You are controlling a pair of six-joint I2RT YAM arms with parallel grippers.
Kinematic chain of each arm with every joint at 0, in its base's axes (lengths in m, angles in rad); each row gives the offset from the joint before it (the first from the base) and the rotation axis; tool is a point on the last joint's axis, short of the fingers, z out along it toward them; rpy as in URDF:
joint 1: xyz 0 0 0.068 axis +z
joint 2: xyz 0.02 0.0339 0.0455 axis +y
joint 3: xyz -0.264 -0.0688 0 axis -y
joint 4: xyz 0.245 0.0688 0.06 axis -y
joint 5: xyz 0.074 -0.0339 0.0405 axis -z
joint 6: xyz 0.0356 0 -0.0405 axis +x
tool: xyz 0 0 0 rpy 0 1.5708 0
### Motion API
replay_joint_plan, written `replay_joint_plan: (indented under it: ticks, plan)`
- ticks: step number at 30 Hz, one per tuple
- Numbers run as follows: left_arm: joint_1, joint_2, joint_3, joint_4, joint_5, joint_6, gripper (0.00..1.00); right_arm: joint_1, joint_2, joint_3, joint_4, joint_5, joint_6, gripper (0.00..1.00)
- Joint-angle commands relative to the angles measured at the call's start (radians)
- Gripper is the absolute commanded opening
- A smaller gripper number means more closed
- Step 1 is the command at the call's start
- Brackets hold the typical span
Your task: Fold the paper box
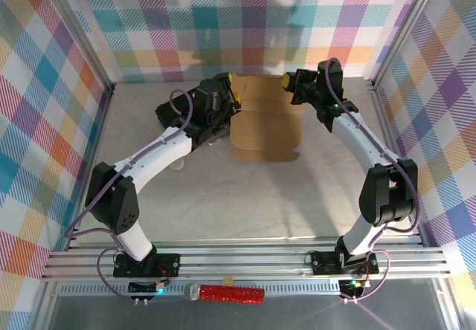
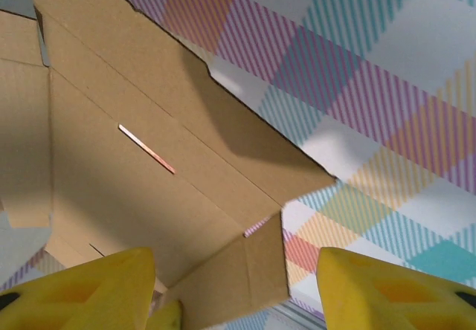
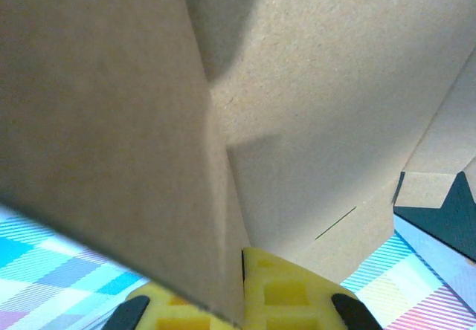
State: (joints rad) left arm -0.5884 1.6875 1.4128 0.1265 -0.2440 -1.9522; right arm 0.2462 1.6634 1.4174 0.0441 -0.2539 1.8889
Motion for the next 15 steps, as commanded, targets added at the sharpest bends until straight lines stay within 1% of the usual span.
replay_joint_plan:
  ticks: [1, 5, 9, 12, 15]
  plan:
    - [-0.005, 0.02, 0.043, 0.075, 0.001, -0.003, 0.58, 0.005, -0.02, 0.002, 0.017, -0.052, -0.049, 0.0]
    - [-0.003, 0.033, 0.022, 0.095, -0.006, 0.007, 0.51, 0.005, -0.044, -0.018, 0.02, -0.083, -0.063, 0.0]
    - [0.011, 0.012, -0.017, 0.094, -0.014, 0.031, 0.46, -0.005, -0.043, -0.007, -0.001, -0.161, -0.102, 0.0]
    - [0.026, -0.011, -0.035, 0.083, -0.017, 0.063, 0.44, -0.016, -0.053, -0.016, -0.022, -0.191, -0.145, 0.0]
    - [0.036, -0.025, -0.051, 0.071, -0.003, 0.074, 0.43, -0.031, -0.044, -0.028, 0.005, -0.231, -0.156, 0.0]
